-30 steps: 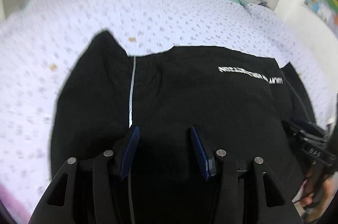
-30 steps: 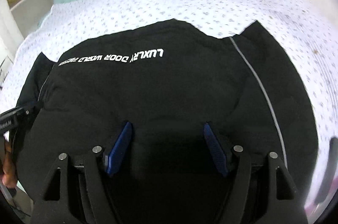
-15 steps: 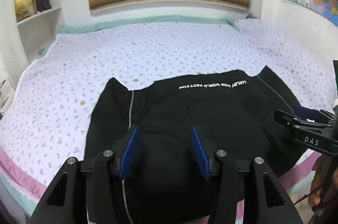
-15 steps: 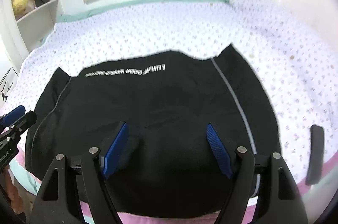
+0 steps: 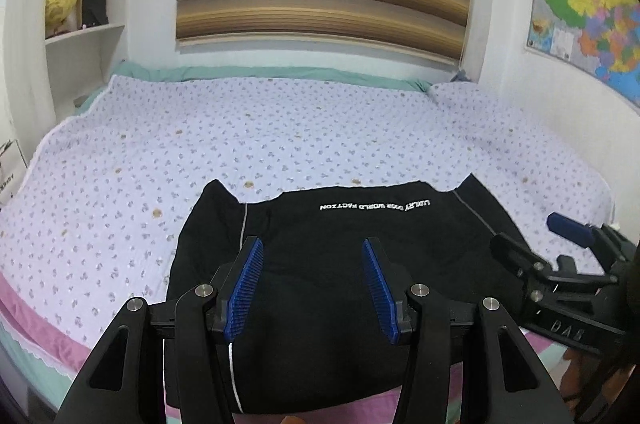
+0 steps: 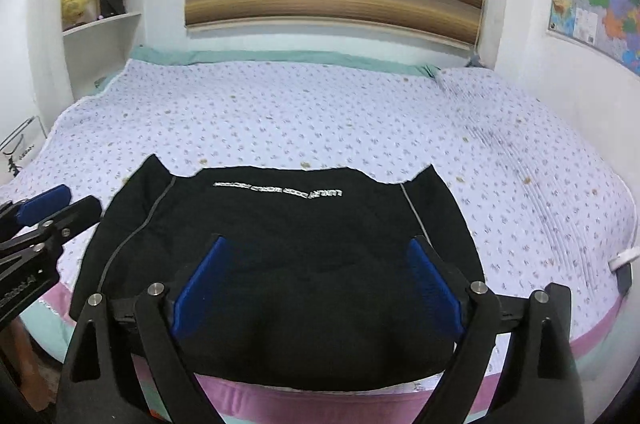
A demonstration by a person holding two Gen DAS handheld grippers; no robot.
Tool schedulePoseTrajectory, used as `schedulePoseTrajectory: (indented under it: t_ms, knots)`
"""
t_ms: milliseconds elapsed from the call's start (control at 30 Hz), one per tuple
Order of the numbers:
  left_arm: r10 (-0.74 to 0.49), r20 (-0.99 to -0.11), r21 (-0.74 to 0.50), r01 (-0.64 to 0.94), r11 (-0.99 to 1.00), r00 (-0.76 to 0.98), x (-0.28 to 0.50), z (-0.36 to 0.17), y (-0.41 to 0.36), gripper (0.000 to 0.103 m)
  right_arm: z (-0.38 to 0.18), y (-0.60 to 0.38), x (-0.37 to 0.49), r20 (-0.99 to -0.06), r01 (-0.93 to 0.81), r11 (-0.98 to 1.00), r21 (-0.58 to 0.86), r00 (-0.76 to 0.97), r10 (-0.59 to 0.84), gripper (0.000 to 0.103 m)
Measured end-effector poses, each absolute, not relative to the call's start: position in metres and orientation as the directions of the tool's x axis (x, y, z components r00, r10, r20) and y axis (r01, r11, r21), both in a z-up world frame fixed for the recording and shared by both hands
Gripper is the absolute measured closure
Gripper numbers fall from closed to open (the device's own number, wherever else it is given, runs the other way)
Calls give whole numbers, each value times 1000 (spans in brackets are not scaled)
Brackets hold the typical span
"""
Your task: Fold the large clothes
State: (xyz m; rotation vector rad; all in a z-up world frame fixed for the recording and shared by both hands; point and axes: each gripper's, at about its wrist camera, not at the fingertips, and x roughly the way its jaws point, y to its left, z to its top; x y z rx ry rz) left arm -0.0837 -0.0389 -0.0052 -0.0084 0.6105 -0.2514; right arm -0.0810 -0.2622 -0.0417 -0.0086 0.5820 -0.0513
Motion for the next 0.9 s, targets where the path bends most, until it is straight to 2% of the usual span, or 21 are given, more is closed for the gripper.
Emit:
schedulePoseTrajectory:
  t_ms: [167, 400, 733, 900]
  knots:
    - [-225, -564, -50, 238, 970, 795, -93, 14, -46, 50, -33, -251, -84, -552, 30, 998, -47, 832, -51, 11]
    - [-148, -487, 46, 195, 980, 860, -110, 45, -58, 50, -21, -250, -92, -511, 52, 998, -47, 857, -69, 7]
    - [-26, -522, 90, 85, 992, 853, -94, 24, -57, 50, -44, -258, -74, -566, 61, 998, -31, 821, -68, 6]
    - [-19, -560, 87, 82, 993, 828, -84, 12, -55, 50, -52, -258, -66, -587, 65, 998, -27, 807, -69, 6]
